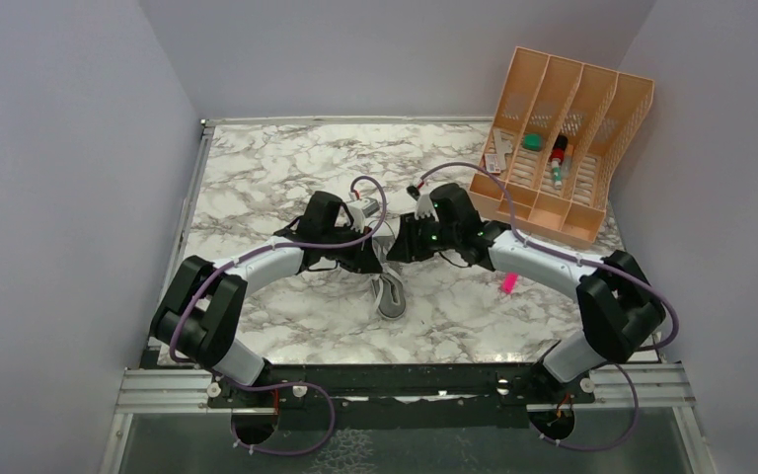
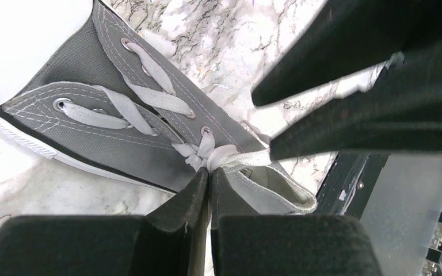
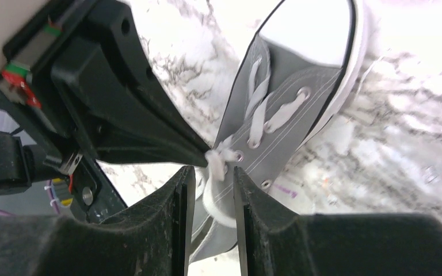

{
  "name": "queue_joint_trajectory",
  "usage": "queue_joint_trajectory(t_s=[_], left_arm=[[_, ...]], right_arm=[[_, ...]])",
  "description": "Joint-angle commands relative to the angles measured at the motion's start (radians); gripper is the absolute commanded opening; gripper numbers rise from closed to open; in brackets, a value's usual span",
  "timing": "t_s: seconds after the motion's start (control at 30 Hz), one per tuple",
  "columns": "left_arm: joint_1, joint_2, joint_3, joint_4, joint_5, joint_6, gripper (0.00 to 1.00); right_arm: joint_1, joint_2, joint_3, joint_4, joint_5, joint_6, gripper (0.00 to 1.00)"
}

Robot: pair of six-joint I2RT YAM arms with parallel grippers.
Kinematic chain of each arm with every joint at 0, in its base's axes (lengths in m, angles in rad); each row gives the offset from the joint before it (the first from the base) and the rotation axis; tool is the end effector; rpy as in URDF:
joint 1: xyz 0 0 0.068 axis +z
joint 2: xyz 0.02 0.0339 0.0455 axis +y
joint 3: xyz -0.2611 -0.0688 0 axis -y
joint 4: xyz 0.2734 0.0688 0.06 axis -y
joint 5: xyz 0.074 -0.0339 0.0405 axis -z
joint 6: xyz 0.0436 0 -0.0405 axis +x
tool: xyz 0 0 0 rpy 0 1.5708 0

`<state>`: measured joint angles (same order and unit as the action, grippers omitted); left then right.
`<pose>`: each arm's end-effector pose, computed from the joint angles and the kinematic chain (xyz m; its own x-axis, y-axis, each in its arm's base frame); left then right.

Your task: Tie the shoes

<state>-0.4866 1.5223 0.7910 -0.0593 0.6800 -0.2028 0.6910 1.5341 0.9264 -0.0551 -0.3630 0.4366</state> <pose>0.2761 -0.1771 0.1597 -0.7674 0.2288 -0.5990 0.6126 0.5376 -0.5794 0.2672 0.2411 0.1970 -0.7728 -0.1262 -0.6219 -0.5348 0.6570 0.5313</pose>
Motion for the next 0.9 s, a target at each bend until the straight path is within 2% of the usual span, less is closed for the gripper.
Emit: queue_joint_trajectory(t_s=[0.0,0.13,0.4,0.87], left_arm=[[-0.007,-0.013,0.018,0.003,-0.032,-0.013,0.05],[-0.006,-0.026,0.013,-0.004,-0.049,-0.015,0.05],[-0.007,-0.034,0.009,-0.005,-0.052,-0.030,0.05],[-0.009,-0.037,0.014,-0.005,-0.057,-0.041,0.03]], right_arm=[[-0.061,0.055,0.054,0.005,-0.131,-0.088,0.35],[-0.066,0.107,0.081,0.024,-0.263,-0.151,0.33],[-0.065,0.184,0.105,0.029,-0.369,-0.190,0.25],[-0.065,0.229,0.110,0.081,-0.398,-0.154,0.09]])
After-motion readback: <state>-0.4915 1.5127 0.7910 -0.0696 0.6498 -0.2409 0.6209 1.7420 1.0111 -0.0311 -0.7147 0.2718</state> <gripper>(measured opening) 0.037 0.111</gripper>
